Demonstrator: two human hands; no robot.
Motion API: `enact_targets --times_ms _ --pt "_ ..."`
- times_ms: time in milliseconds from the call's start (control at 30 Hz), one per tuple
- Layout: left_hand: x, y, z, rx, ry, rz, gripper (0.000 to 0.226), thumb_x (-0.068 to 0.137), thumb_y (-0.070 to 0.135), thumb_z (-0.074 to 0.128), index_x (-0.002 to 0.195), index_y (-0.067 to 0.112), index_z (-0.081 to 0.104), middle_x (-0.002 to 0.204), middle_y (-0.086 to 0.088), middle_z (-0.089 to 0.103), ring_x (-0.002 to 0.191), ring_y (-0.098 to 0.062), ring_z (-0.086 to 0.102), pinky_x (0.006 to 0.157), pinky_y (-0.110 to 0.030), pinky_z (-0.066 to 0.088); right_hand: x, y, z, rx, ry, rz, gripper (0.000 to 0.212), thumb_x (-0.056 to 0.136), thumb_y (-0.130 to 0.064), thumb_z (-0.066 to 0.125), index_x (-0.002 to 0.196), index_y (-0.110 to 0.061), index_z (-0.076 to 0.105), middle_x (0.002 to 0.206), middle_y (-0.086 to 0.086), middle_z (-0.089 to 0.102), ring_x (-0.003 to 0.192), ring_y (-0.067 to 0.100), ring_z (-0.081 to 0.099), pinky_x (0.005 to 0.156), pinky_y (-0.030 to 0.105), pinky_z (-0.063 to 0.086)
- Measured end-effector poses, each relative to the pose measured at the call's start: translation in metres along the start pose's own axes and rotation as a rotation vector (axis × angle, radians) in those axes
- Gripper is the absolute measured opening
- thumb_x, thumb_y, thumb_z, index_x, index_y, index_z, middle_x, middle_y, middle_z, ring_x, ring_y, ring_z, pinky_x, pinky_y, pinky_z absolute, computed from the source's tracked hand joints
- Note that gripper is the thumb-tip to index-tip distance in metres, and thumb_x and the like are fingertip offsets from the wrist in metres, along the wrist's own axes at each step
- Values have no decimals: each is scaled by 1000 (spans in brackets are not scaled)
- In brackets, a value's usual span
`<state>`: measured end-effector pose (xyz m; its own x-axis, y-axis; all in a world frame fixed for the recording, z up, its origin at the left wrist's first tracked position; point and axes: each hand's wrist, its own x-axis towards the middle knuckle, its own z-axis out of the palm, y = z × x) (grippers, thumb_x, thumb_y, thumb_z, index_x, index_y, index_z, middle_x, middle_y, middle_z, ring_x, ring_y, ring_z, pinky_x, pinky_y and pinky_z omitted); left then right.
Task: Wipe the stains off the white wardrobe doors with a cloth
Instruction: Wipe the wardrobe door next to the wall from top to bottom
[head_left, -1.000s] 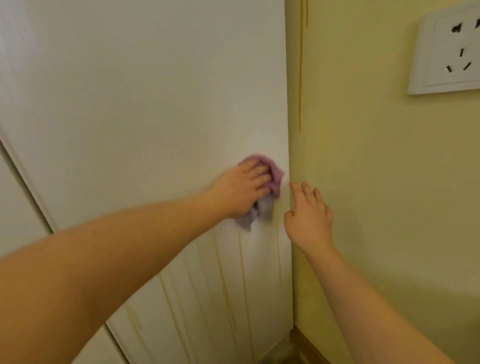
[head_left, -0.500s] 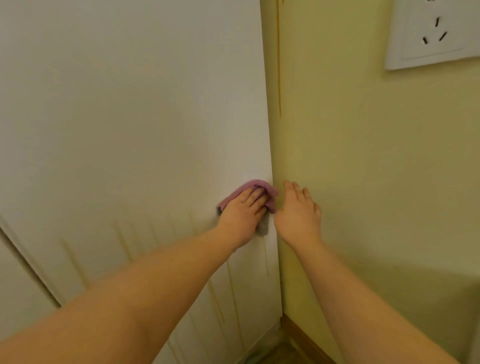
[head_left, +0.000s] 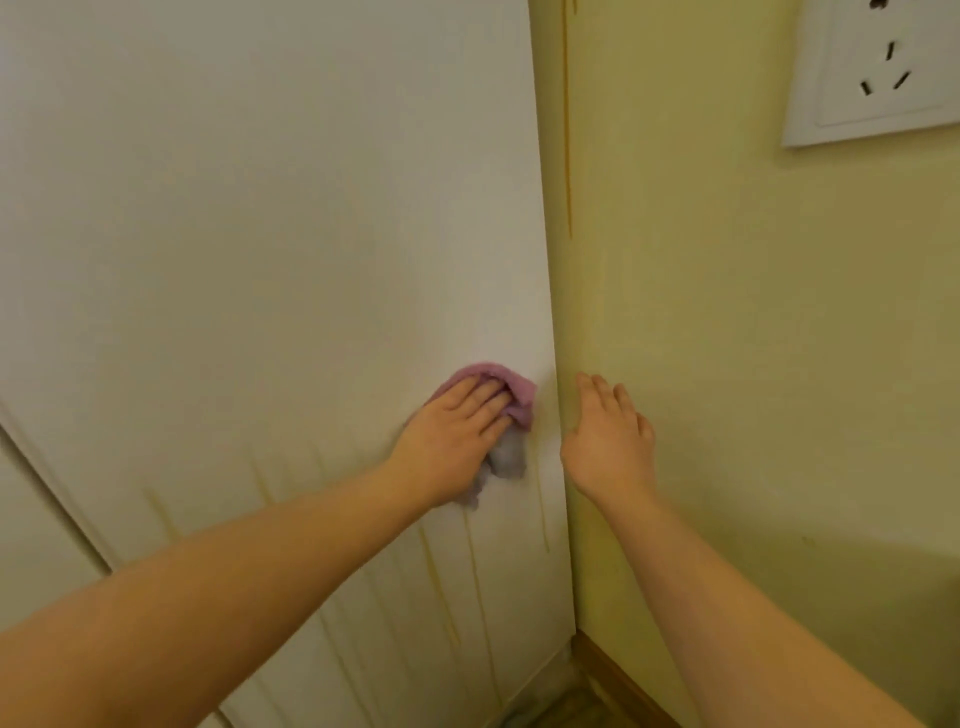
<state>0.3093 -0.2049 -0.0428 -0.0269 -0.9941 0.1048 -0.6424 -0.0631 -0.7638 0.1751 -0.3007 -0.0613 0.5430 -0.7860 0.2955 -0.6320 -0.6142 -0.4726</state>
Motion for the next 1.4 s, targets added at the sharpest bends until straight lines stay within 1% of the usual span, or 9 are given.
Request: enact_targets --times_ms 67,133,300,433,533,833,1133,1267,1400 --pt "-21 -15 6 -5 157 -74 90 30 43 91 107 3 71 114 -17 67 106 -33 64 111 -33 8 -1 -3 2 -5 -1 -24 64 91 -9 36 148 -16 10 156 1 9 143 21 5 112 37 12" --pt "-40 -23 13 46 210 -133 80 37 36 88 107 2 71 113 -17 67 105 -34 64 113 -34 7 -4 -8 3 -18 -15 -56 65 89 -7 36 148 -16 9 156 1 9 143 22 5 112 38 12" --pt "-41 -17 10 70 111 -127 90 30 41 90 109 4 70 115 -16 66 108 -33 63 110 -38 17 -7 -22 3 -26 9 -119 65 90 -7 36 148 -19 9 156 -1 8 143 20 5 113 36 10" --pt "-57 -26 1 12 59 -112 53 68 35 55 110 7 71 116 -14 66 109 -31 62 109 -37 21 -14 -31 8 -51 -19 -172 66 90 -7 34 148 -21 7 157 -2 5 143 19 4 113 36 9" --pt "-107 -38 0 20 129 -151 53 74 22 37 113 5 68 117 -15 65 109 -34 62 112 -37 12 -13 -32 6 -56 -23 -197 67 90 -6 34 148 -21 5 157 -2 4 143 19 3 113 36 9" --pt "-82 -23 3 68 26 -145 60 69 25 32 111 6 70 118 -13 65 111 -32 61 106 -42 24 -28 -43 16 -78 -45 -258 66 90 -6 33 148 -20 6 157 -2 4 144 20 2 113 37 9" --pt "-119 -32 3 146 81 -147 52 74 24 38 112 7 69 118 -14 65 110 -34 62 113 -39 7 -36 -36 13 -100 -72 -251 66 91 -5 31 148 -21 2 157 -2 0 144 19 -1 113 36 8" --pt "-81 -18 12 177 63 -97 66 49 37 80 109 10 72 117 -10 66 111 -30 62 113 -38 9 -36 -36 13 -71 -66 -245 66 90 -6 31 148 -21 4 157 -2 2 144 18 1 113 34 9" --pt "-99 -20 4 127 59 -108 50 65 35 55 105 10 74 113 -10 68 106 -29 65 111 -40 15 -32 -27 13 -79 -73 -228 67 90 -5 32 148 -21 4 157 -2 2 143 19 1 113 35 8"
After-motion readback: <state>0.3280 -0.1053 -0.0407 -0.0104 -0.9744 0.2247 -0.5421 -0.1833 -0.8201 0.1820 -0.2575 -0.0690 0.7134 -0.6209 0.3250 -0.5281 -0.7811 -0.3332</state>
